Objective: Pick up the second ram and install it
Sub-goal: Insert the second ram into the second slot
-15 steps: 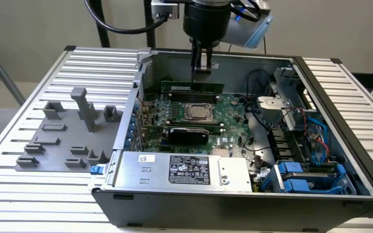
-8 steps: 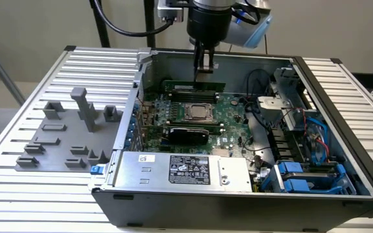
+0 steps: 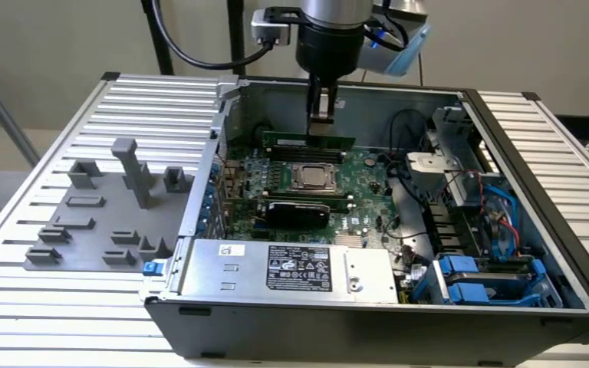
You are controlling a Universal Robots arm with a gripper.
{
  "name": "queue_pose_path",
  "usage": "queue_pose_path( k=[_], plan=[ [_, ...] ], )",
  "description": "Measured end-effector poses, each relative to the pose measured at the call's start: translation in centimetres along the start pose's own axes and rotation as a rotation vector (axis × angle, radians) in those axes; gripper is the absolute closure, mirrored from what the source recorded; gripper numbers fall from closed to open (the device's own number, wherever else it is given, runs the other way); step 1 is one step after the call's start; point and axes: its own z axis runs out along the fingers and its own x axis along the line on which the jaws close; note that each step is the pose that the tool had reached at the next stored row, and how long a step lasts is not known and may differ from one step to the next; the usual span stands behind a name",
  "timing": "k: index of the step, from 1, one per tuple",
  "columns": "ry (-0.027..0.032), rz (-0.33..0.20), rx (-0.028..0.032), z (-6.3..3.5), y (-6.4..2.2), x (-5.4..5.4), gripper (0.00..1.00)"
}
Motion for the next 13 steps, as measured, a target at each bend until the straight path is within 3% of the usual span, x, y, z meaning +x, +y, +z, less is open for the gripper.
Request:
queue_pose_path(
  k=[6,13],
  plan=[
    [-0.0012,0.017,0.0004,0.92,-0.76,-0.10,1.00],
    [-0.0011,0.017,0.0000,0.95,-0.80,-0.10,1.00]
  ],
)
